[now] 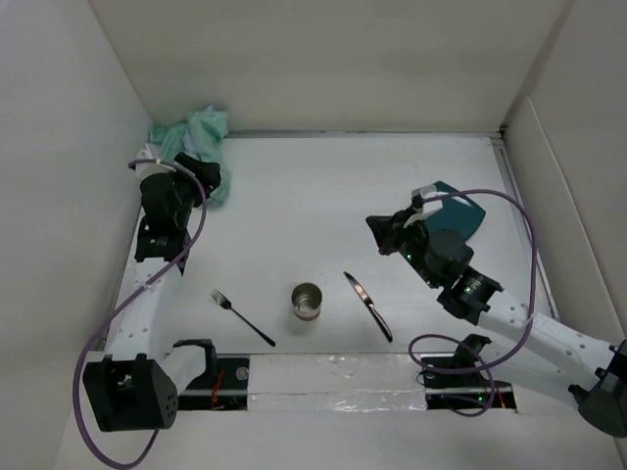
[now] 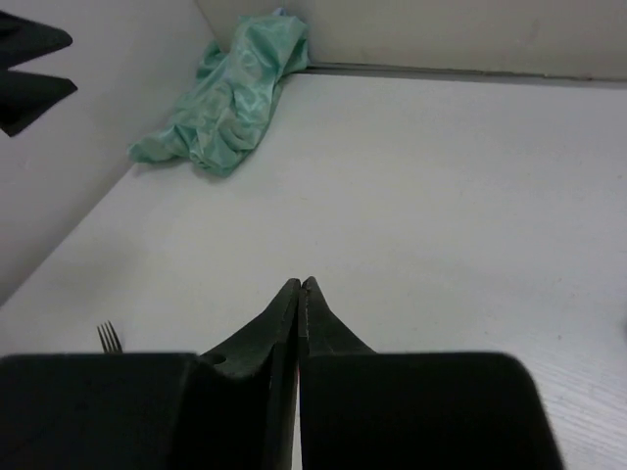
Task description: Set the dinner table for one person
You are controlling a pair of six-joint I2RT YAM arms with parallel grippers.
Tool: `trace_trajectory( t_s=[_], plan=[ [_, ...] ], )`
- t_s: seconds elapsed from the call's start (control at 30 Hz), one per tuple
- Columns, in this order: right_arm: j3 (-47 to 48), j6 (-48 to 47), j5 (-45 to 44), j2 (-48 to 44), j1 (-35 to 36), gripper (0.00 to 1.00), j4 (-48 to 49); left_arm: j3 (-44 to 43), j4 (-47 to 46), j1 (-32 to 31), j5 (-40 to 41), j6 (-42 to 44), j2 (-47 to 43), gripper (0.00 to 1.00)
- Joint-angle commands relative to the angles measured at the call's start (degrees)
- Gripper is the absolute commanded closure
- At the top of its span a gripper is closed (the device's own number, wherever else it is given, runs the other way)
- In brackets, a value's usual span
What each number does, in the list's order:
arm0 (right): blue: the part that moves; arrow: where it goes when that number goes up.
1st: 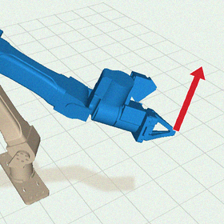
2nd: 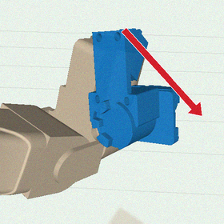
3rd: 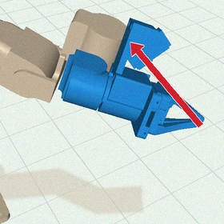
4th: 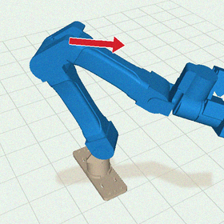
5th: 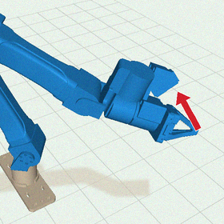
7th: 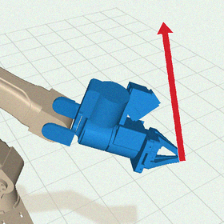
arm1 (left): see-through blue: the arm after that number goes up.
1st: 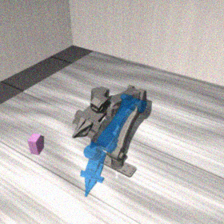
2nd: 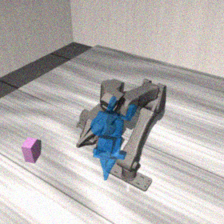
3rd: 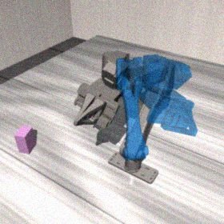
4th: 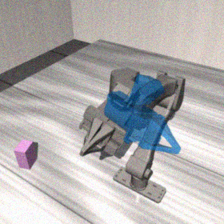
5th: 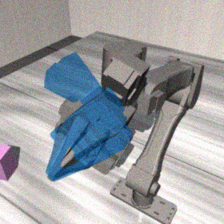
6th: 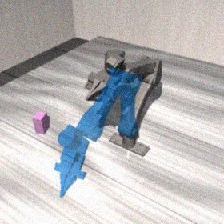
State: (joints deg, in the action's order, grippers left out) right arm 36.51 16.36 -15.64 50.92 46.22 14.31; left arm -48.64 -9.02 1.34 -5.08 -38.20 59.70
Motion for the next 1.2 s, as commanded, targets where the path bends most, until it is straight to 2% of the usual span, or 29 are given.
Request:
trace_trajectory(
  t_s=[0.0, 0.03, 0.07, 0.13, 0.17, 0.2, 0.37, 0.43, 0.47, 0.5, 0.53, 0.57, 0.63, 0.77, 0.97, 1.03, 1.07, 1.17],
  plan=[
    [-0.57, 0.43, 1.39, -1.17, -0.42, 1.00, 4.42, -3.21, 0.57, 0.33, 8.41, 1.80, 1.01, 0.40],
    [-0.22, 0.51, 1.84, -1.08, -0.43, 1.00, 3.89, -4.00, 1.36, 0.33, 9.47, 1.98, 2.51, 0.44],
    [0.22, 0.52, 2.36, -1.08, -0.43, 1.00, 3.02, -6.79, 4.24, 0.33, 12.09, 2.16, 3.92, 0.59],
    [0.49, 0.43, 2.19, -1.08, -0.43, 1.00, 2.57, -10.49, 7.77, 0.93, 13.95, 3.56, 10.04, 0.75],
    [0.40, 0.43, 1.84, -1.17, -0.43, 1.00, 2.57, -14.51, 11.35, 0.94, 16.57, 5.39, 12.00, 0.95],
    [0.40, 0.51, 1.93, -1.08, -0.95, 1.00, 2.40, -16.64, 12.87, 0.94, 17.47, 6.46, 14.28, 1.00],
    [0.58, 0.52, 1.93, -0.91, -1.48, 1.00, 1.78, -29.10, 18.75, 3.39, 19.76, 12.96, 28.69, 1.00],
    [0.75, 0.52, 2.10, -0.73, -1.48, 1.00, 1.52, -32.64, 21.48, 3.93, 19.50, 14.63, 35.18, 0.89],
    [1.01, 0.60, 2.45, -0.30, -2.00, 0.87, 1.17, -35.79, 22.54, 4.54, 19.32, 16.21, 38.53, 0.68],
    [1.10, 0.60, 2.46, -0.12, -2.01, 0.87, 0.99, -35.82, 22.99, 4.54, 19.32, 16.66, 39.86, 0.60],
    [1.11, 0.60, 2.72, 0.15, -2.01, 0.69, 0.99, -36.60, 23.08, 4.54, 19.23, 17.01, 41.36, 0.55],
    [1.02, 0.86, 2.98, 0.58, -2.01, 0.62, 1.60, -38.26, 23.86, 4.54, 18.80, 17.36, 42.59, 0.47],
    [1.19, 0.78, 3.59, 2.16, -2.01, 0.51, 2.22, -39.77, 24.48, 4.54, 18.27, 17.89, 46.19, 0.45],
    [2.60, 0.52, 5.97, 4.54, -2.01, 0.49, 1.16, -43.10, 24.22, 4.54, 16.07, 18.68, 50.94, 0.40],
    [3.21, 0.43, 7.99, 6.74, -2.01, 0.49, 1.86, -46.71, 23.78, 1.82, 15.89, 20.18, 57.19, 0.42],
    [3.30, 0.43, 8.17, 7.09, -2.01, 0.49, 2.04, -47.07, 23.61, 1.29, 13.54, 19.30, 59.03, 0.50],
    [3.30, 0.25, 7.91, 7.35, -2.01, 0.49, 1.87, -46.46, 22.91, 1.29, 12.39, 18.95, 59.30, 0.62],
    [3.48, 0.25, 6.51, 7.44, -2.01, 0.49, 1.34, -44.88, 21.33, 0.68, 8.51, 18.42, 60.18, 0.82]
  ],
)
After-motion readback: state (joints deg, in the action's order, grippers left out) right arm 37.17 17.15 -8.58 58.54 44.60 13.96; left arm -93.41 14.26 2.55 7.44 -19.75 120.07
